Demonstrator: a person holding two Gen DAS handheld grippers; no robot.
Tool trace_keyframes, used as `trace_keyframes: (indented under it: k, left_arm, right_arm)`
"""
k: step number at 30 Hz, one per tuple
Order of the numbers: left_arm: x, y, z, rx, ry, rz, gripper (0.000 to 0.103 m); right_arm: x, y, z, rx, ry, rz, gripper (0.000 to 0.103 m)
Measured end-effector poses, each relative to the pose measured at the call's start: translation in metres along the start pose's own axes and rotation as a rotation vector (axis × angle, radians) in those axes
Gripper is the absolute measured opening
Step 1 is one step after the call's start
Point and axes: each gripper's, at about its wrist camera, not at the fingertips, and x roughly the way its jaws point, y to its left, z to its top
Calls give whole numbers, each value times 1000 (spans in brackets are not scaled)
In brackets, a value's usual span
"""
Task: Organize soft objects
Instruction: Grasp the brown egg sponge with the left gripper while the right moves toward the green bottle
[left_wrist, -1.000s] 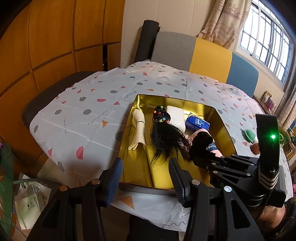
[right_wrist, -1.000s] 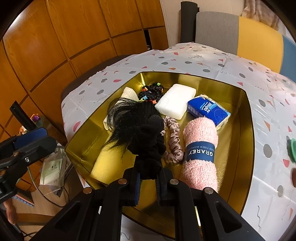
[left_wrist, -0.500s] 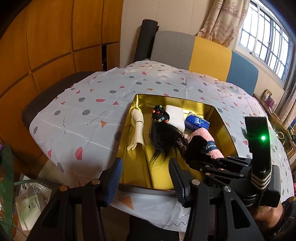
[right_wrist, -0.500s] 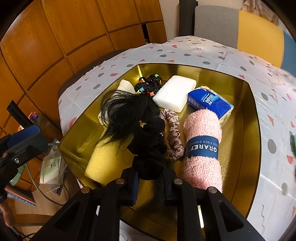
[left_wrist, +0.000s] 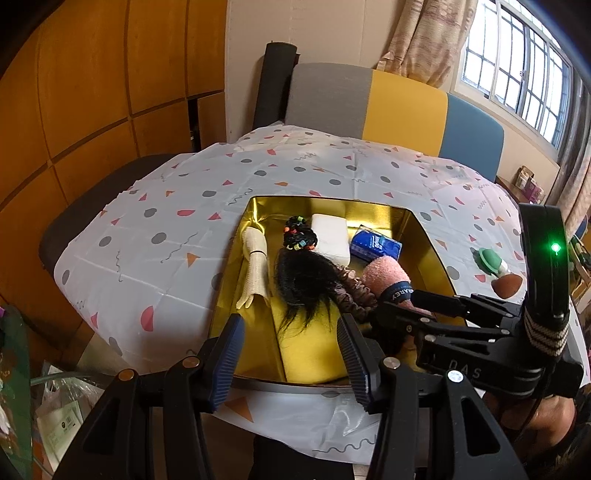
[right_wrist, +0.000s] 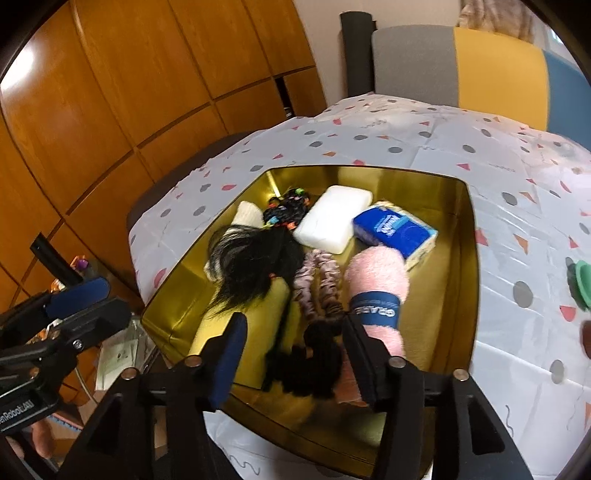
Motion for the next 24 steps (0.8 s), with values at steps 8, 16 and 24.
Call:
trace_keyframes:
  k: [8,16,24]
  left_arm:
    - [2,-9,1,20,6,-11,53]
    - [4,-22,3,56,12,-29,53]
    - [6,-40,4,92,19,-54,53]
  right_arm:
    - [-20,-24,-1,45,-39,-30,56]
    - [-51,-57,-4,85,-94,-91,58]
    - [-82,-112,-14,198,-137,-181,59]
